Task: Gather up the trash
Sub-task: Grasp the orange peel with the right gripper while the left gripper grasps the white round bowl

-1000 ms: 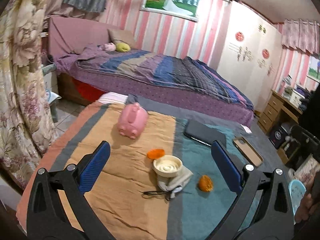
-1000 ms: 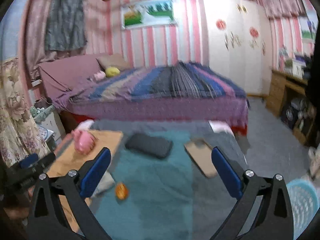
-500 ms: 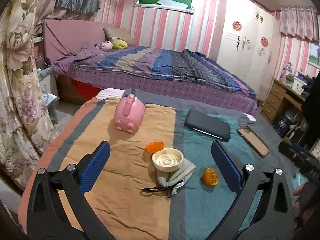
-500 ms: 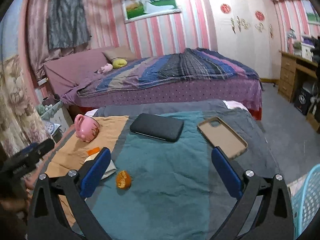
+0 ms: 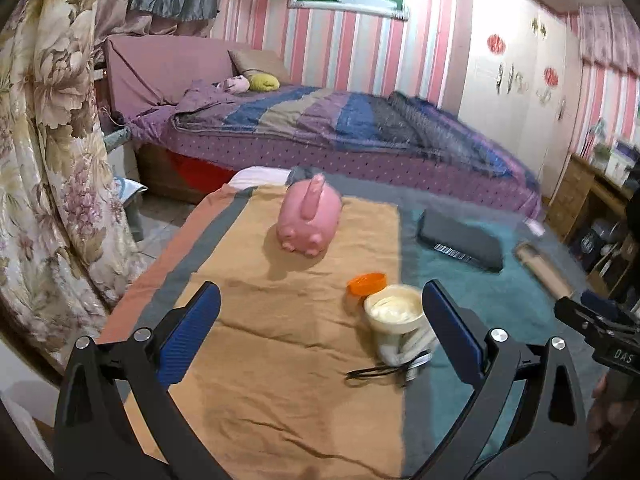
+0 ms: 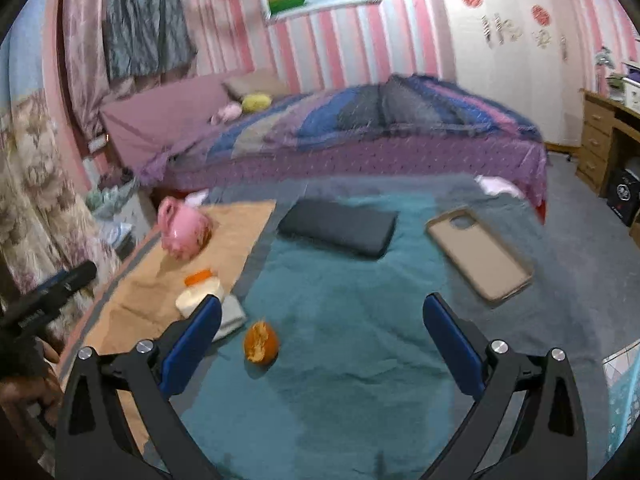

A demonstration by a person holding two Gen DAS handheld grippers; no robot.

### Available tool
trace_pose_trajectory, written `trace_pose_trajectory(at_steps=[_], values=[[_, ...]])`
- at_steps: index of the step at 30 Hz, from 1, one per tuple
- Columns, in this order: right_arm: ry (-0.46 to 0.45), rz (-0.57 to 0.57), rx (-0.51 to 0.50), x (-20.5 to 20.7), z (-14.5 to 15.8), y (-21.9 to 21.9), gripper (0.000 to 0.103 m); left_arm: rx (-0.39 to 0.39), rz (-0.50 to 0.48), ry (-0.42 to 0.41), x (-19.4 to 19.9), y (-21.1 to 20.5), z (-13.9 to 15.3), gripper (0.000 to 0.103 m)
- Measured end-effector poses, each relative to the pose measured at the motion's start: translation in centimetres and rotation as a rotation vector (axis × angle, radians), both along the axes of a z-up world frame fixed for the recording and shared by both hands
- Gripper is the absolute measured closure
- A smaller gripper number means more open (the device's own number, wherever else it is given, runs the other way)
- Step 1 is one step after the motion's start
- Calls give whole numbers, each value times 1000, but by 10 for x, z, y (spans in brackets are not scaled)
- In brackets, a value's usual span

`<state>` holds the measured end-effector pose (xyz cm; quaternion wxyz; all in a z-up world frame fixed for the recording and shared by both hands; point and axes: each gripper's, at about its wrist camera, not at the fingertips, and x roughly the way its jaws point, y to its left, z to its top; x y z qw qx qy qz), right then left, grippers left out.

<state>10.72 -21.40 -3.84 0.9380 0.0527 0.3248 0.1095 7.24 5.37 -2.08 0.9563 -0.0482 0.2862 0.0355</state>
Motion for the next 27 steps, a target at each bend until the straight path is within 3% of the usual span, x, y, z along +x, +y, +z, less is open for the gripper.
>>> trace_pose_trajectory(at_steps=[8, 10, 13, 15, 17, 24, 27], values=[[52, 101, -158, 19, -30, 56, 6, 30, -32, 104, 20, 0, -30, 6], [87, 116, -161, 25, -38, 61, 14, 32, -43, 107, 21, -2, -33, 6], [147, 136, -169, 35, -54, 65, 35, 45, -61, 113, 24, -9, -36, 6], [188, 148, -151, 40, -63, 64, 65, 43, -83, 116, 26, -15, -39, 6], [184, 140, -118, 41, -60, 57, 74, 34, -98, 115, 29, -20, -40, 6], [140, 98, -37, 38, -44, 22, 74, 81, -209, 66, 42, -59, -37, 6], [140, 89, -18, 41, -40, 11, 74, 82, -227, 93, 52, -72, -42, 7]])
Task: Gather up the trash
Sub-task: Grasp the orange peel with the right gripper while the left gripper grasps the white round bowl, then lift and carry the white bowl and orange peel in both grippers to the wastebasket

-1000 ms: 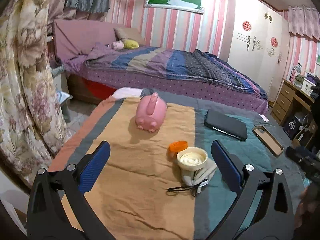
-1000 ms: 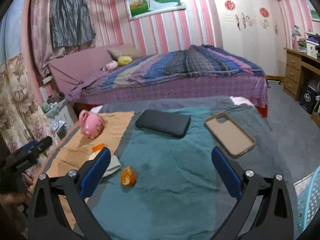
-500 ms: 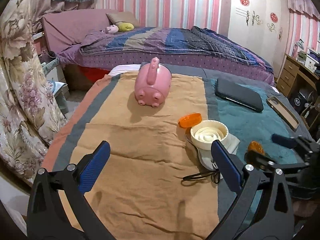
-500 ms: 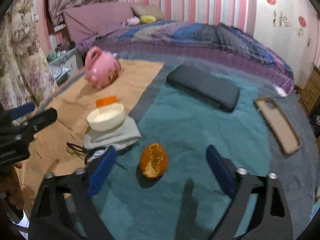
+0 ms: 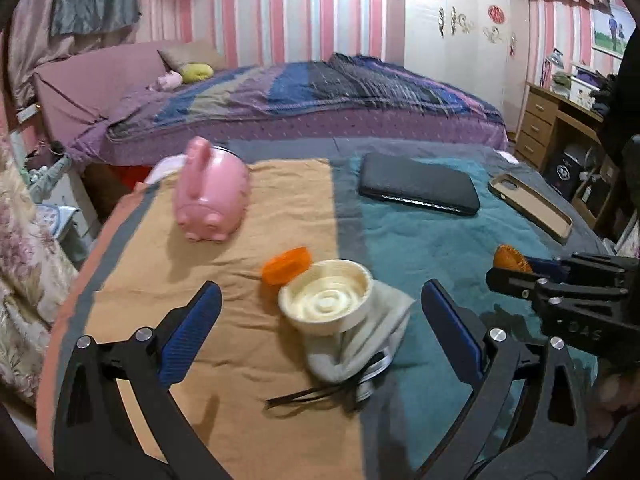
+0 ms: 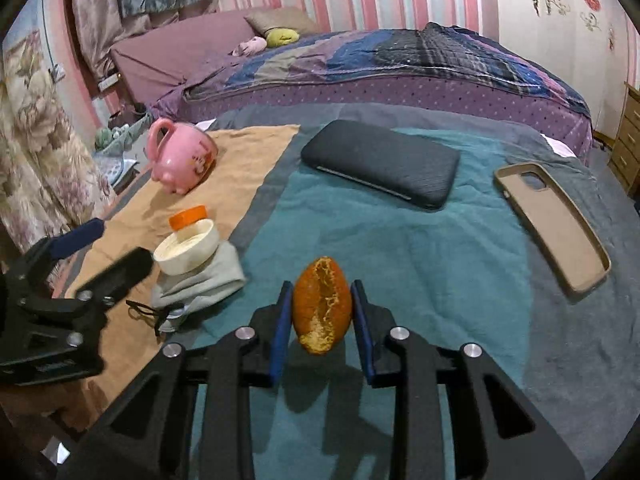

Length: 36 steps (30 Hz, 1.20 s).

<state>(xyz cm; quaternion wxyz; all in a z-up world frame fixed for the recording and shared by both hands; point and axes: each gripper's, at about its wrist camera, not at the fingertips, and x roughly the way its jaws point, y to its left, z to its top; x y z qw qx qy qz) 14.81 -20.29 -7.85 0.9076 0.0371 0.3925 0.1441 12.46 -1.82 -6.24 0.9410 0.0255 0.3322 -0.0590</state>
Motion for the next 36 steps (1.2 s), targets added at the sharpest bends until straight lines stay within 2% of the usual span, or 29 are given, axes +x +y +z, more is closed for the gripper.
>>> trace_pose_trajectory(at_steps=[3, 6, 10, 12, 13, 16, 20, 26, 36], values=[[1, -6, 16, 4, 3, -8, 74, 6, 48, 61, 16, -3, -13, 7], [3, -9, 34, 8, 6, -13, 74, -32, 91, 109, 28, 3, -23, 7], [-1, -1, 45, 12, 8, -13, 74, -50, 100, 122, 37, 6, -27, 9], [0, 1, 47, 13, 8, -13, 73, -72, 90, 137, 41, 7, -29, 33], [2, 2, 48, 13, 7, -12, 73, -94, 74, 150, 42, 8, -31, 40], [2, 7, 59, 12, 8, -11, 72, -100, 52, 157, 41, 8, -33, 42], [-22, 11, 50, 4, 15, -11, 72, -98, 39, 137, 30, 10, -25, 42], [-67, 13, 36, -14, 29, -13, 72, -95, 1, 55, -8, 6, 8, 42], [-206, -20, 80, -81, 72, -30, 72, -158, -34, -61, -61, -2, 51, 42]])
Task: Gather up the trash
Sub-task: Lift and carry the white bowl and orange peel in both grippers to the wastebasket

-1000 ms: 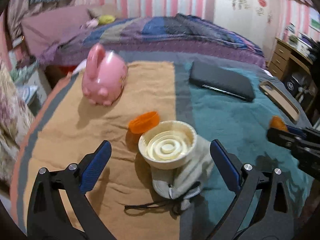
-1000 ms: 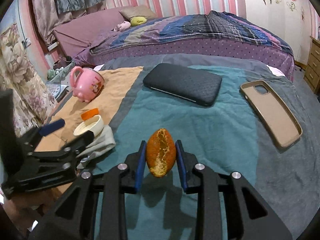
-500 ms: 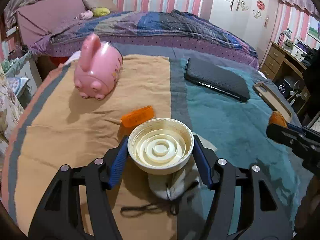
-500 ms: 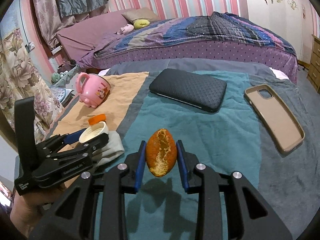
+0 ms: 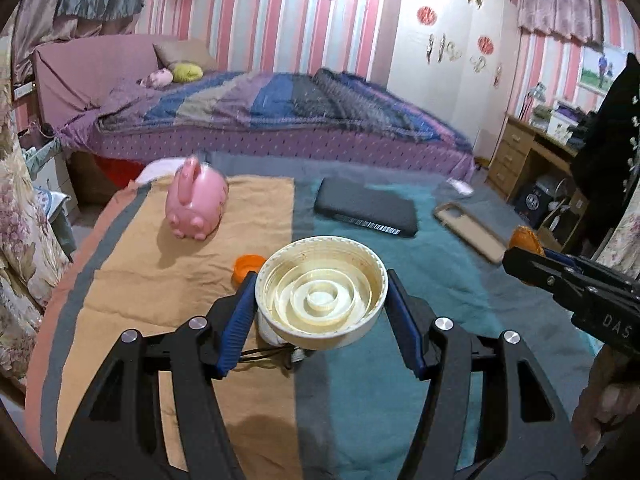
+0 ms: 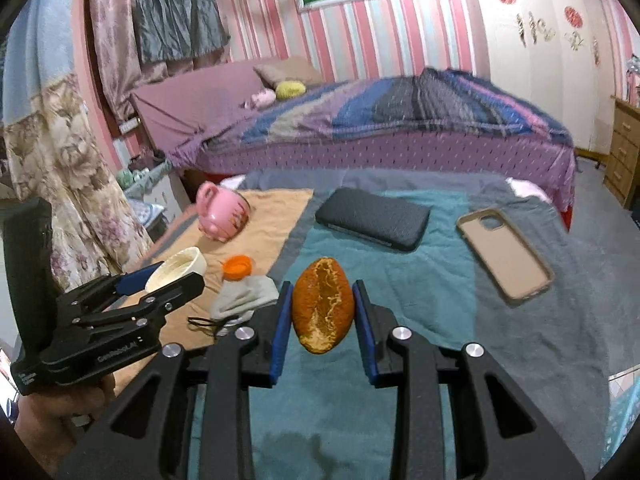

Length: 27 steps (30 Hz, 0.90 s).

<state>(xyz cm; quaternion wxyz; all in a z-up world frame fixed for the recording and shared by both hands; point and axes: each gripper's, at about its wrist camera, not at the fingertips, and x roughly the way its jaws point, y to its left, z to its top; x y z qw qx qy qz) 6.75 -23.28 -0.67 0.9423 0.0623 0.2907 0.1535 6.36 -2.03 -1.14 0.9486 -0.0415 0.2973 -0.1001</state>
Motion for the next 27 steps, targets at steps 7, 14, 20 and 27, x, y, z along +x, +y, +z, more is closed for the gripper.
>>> trace_pose_trajectory(at_steps=[7, 14, 20, 27], values=[[-71, -53, 18, -30, 23, -16, 72, -28, 9, -66, -27, 1, 21, 42], [-92, -57, -7, -38, 36, -23, 72, -28, 5, -57, -30, -3, 27, 42], [-106, -45, -15, -43, 44, -27, 72, -6, 17, -83, -42, -10, 43, 42], [-137, -56, -8, -61, 59, -40, 73, -10, 4, -97, -58, -20, 61, 42]])
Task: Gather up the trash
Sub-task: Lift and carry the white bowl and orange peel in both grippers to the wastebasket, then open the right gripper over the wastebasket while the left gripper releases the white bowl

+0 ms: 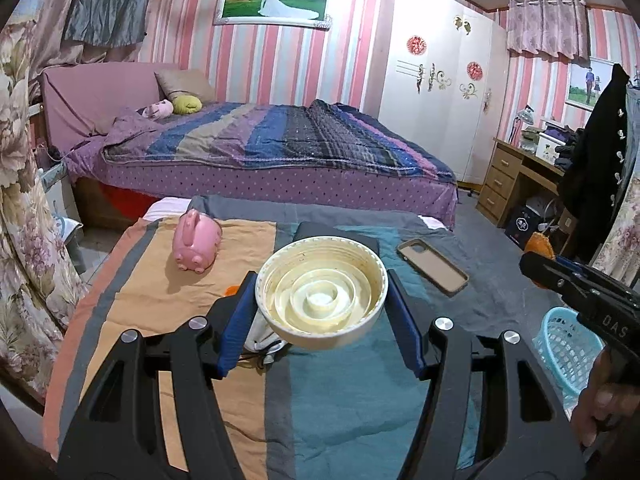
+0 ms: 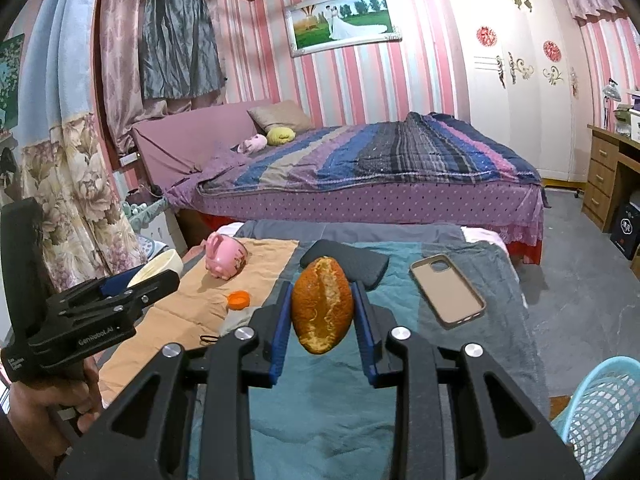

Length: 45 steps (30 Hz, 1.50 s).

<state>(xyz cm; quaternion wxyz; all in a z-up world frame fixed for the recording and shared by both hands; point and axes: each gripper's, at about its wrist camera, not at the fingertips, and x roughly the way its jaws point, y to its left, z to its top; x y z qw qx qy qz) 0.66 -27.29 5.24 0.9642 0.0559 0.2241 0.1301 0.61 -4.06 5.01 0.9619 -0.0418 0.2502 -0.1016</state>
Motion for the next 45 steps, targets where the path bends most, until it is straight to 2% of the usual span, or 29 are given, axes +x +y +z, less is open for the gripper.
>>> trace_pose_trajectory(at_steps=[6, 13, 18, 25, 31, 35, 39, 45], values=[[-13, -33, -8, -18, 12, -22, 73, 1, -23, -6, -7, -20, 4, 42], [-56, -118, 23, -34, 28, -57, 73, -84, -118, -21, -13, -54, 16, 42], [-71, -242, 71, -47, 31, -94, 73, -69, -184, -38, -18, -95, 17, 42], [-83, -481, 1, -79, 38, -140, 72, -65, -275, -14, -14, -144, 13, 42], [-77, -588, -5, -84, 34, -175, 72, -48, -336, -8, -15, -181, 11, 42], [-50, -612, -9, -83, 28, -206, 72, -39, -380, -3, -13, -204, 11, 42], [3, -586, -63, -81, 22, -232, 71, -27, -421, -10, -13, -227, 14, 42], [33, -608, -56, -86, 22, -248, 71, -49, -456, 0, -3, -251, 14, 42]])
